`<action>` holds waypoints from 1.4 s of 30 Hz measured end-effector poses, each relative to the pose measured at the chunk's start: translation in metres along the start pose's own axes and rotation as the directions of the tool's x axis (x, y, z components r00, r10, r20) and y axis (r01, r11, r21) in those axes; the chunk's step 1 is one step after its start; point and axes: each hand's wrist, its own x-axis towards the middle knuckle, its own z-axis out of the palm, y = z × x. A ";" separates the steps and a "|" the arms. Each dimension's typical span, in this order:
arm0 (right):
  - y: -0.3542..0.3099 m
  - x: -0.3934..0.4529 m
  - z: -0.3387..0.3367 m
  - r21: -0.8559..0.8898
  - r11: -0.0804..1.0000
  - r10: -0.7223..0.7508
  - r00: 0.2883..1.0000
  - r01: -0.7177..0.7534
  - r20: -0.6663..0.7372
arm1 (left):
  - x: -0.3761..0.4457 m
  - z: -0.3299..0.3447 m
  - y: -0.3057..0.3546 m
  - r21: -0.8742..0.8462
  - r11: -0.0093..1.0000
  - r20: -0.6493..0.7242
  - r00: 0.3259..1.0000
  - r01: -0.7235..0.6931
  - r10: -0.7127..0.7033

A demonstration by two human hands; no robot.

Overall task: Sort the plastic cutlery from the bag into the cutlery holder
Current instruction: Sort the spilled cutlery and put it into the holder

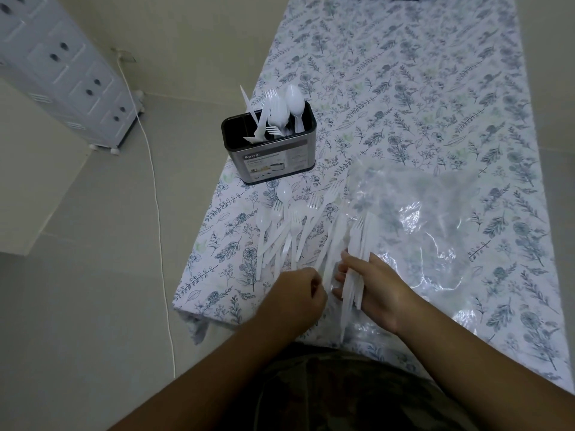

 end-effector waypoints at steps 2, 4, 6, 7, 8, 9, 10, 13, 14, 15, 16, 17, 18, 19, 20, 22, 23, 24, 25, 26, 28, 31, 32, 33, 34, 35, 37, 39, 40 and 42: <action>0.000 -0.001 0.003 -0.016 0.999 -0.042 0.999 0.042 -0.010 | -0.003 0.001 0.010 -0.022 0.997 0.019 0.997 -0.075 0.075; -0.004 -0.003 0.004 -0.032 0.994 -0.106 0.994 0.104 -0.042 | -0.002 0.001 0.015 -0.044 0.993 0.006 0.993 -0.114 0.114; -0.009 -0.004 0.006 -0.004 0.992 -0.123 0.992 0.123 -0.011 | 0.000 -0.002 0.017 -0.071 0.990 -0.030 0.993 -0.118 0.117; -0.011 -0.004 0.008 0.004 0.993 -0.119 0.993 0.119 0.010 | 0.001 -0.003 0.017 -0.086 0.990 -0.053 0.993 -0.113 0.109; -0.012 -0.004 0.011 -0.007 0.993 -0.114 0.993 0.114 0.023 | 0.002 -0.004 0.018 -0.093 0.989 -0.071 0.992 -0.112 0.106; -0.013 -0.004 0.014 -0.026 0.994 -0.109 0.994 0.110 0.024 | 0.003 -0.006 0.019 -0.090 0.988 -0.081 0.990 -0.122 0.115; -0.013 -0.004 0.017 -0.039 0.993 -0.109 0.994 0.110 0.020 | 0.004 -0.007 0.021 -0.077 0.987 -0.078 0.988 -0.139 0.133; -0.016 -0.005 0.026 -0.023 0.995 -0.101 0.994 0.102 0.032 | 0.007 -0.007 0.023 -0.043 0.984 -0.055 0.984 -0.173 0.170; -0.017 -0.004 0.027 -0.010 0.995 -0.100 0.995 0.101 0.025 | 0.007 -0.008 0.023 -0.048 0.984 -0.062 0.984 -0.169 0.166; -0.020 -0.002 0.028 0.019 0.994 -0.108 0.994 0.108 0.010 | 0.006 -0.007 0.022 -0.075 0.986 -0.081 0.987 -0.146 0.140; -0.022 0.001 0.028 0.064 0.990 -0.122 0.992 0.122 -0.010 | 0.004 -0.007 0.023 -0.143 0.985 -0.110 0.990 -0.099 0.083; -0.025 0.005 0.027 0.126 0.982 -0.135 0.990 0.138 -0.033 | 0.003 -0.007 0.025 -0.266 0.964 -0.141 0.990 -0.023 -0.015; -0.029 0.008 0.026 0.198 0.968 -0.147 0.987 0.155 -0.057 | 0.003 -0.007 0.027 -0.437 0.896 -0.145 0.977 0.080 -0.158; -0.033 0.011 0.026 0.265 0.948 -0.160 0.984 0.175 -0.080 | 0.005 -0.006 0.027 -0.625 0.753 -0.089 0.939 0.206 -0.331; -0.036 0.012 0.027 0.309 0.930 -0.176 0.980 0.198 -0.098 | 0.010 -0.006 0.026 -0.789 0.520 0.036 0.869 0.327 -0.493; -0.038 0.011 0.032 0.334 0.907 -0.229 0.966 0.255 -0.117 | 0.017 -0.007 0.027 -0.913 -0.094 0.369 0.707 0.397 -0.603; -0.035 0.009 0.037 0.310 0.906 -0.263 0.957 0.289 -0.123 | 0.020 -0.006 0.027 -0.875 -0.329 0.484 0.661 0.355 -0.574; -0.031 0.007 0.042 0.260 0.910 -0.299 0.946 0.322 -0.125 | 0.022 -0.007 0.029 -0.829 -0.466 0.542 0.649 0.309 -0.534; -0.025 0.005 0.046 0.198 0.916 -0.331 0.935 0.350 -0.124 | 0.023 -0.007 0.033 -0.808 -0.520 0.553 0.659 0.276 -0.509; -0.018 0.003 0.050 0.130 0.919 -0.359 0.927 0.372 -0.112 | 0.023 -0.007 0.038 -0.802 -0.543 0.543 0.684 0.250 -0.487; -0.008 -0.002 0.055 -0.027 0.915 -0.404 0.912 0.403 -0.066 | 0.024 -0.006 0.046 -0.792 -0.573 0.510 0.742 0.209 -0.435; -0.007 -0.007 0.057 -0.156 0.894 -0.432 0.900 0.420 -0.053 | 0.024 -0.012 0.055 -0.793 -0.582 0.472 0.785 0.180 -0.401; -0.009 -0.007 0.056 -0.127 0.900 -0.425 0.904 0.417 -0.044 | 0.023 -0.015 0.058 -0.805 -0.563 0.465 0.788 0.186 -0.405; -0.012 -0.006 0.054 -0.085 0.913 -0.403 0.914 0.399 -0.036 | 0.022 -0.016 0.056 -0.837 -0.507 0.453 0.781 0.206 -0.430; -0.014 -0.004 0.051 -0.056 0.931 -0.364 0.931 0.362 -0.035 | 0.021 -0.017 0.054 -0.885 -0.405 0.421 0.768 0.231 -0.483; -0.016 -0.002 0.046 -0.052 0.949 -0.312 0.950 0.310 -0.037 | 0.020 -0.017 0.047 -0.945 -0.182 0.326 0.756 0.271 -0.568; -0.015 0.000 0.035 -0.095 0.976 -0.202 0.978 0.197 -0.047 | 0.018 -0.016 0.023 -0.808 0.508 -0.066 0.811 0.298 -0.581; -0.009 0.002 0.022 -0.159 0.981 -0.124 0.989 0.111 -0.075 | 0.022 -0.011 -0.010 -0.337 0.923 -0.320 0.899 0.186 -0.298; -0.005 0.002 0.017 -0.191 0.978 -0.099 0.990 0.079 -0.097 | 0.026 -0.009 -0.022 -0.182 0.971 -0.314 0.926 0.157 -0.208; 0.001 0.002 0.011 -0.219 0.975 -0.070 0.989 0.040 -0.130 | 0.034 -0.002 -0.036 0.031 0.986 -0.237 0.960 0.164 -0.152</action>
